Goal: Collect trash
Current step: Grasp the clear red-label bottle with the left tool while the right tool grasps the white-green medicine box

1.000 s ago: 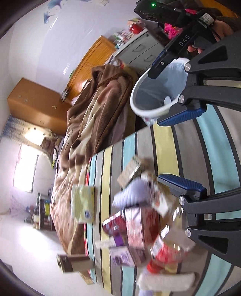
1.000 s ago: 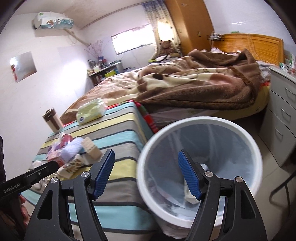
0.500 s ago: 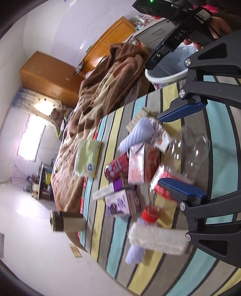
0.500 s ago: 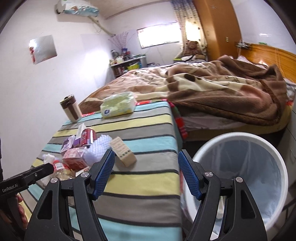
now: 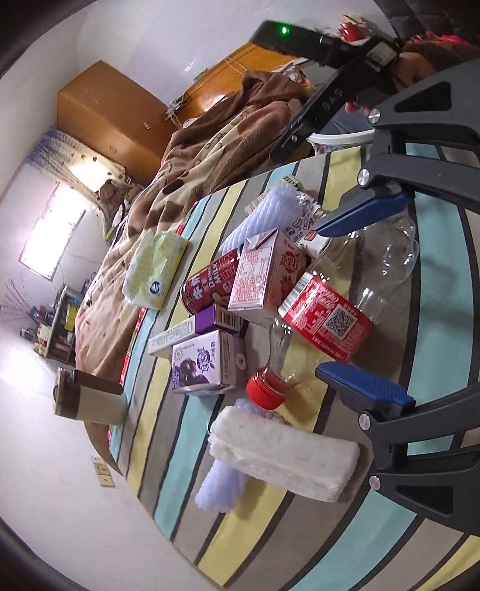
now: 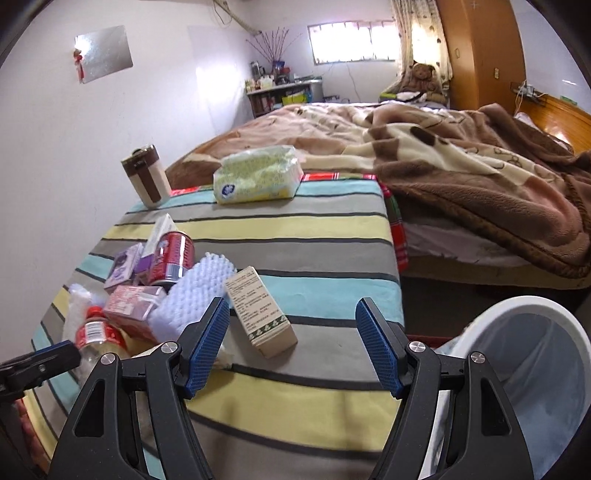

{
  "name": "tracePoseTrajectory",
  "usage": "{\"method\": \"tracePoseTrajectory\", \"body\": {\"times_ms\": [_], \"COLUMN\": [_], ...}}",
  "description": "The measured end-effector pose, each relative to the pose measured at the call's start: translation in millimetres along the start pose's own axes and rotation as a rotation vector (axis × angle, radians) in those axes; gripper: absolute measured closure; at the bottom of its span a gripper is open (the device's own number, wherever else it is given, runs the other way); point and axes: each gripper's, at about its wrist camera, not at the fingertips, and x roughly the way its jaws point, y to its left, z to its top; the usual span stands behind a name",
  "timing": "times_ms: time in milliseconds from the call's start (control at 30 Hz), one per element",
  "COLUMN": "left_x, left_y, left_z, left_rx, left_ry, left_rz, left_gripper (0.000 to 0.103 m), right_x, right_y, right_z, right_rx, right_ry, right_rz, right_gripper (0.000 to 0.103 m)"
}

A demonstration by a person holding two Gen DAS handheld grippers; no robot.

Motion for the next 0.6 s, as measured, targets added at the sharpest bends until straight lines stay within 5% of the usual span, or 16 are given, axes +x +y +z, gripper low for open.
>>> {"method": "tracePoseTrajectory", "body": {"times_ms": [267,600], "left_x": [14.7,37.7], "left_y": [5.0,-9.7], "left_z": [6.3,7.5], "left_rx": [-0.075,-0.040], "left_ry": [0.031,0.088], "left_rz": [0.007,0.050], "left_gripper": [0.027,0.026], "right_x": [20.7,37.2], "right_y": [11.0,11.8], "right_z": [6.3,7.0], "right_rx": [-0.072,-0.105], "right_ry": [0.073,0.129], "right_rz": [0.040,0.027], "right_gripper": [0.031,0.031]}}
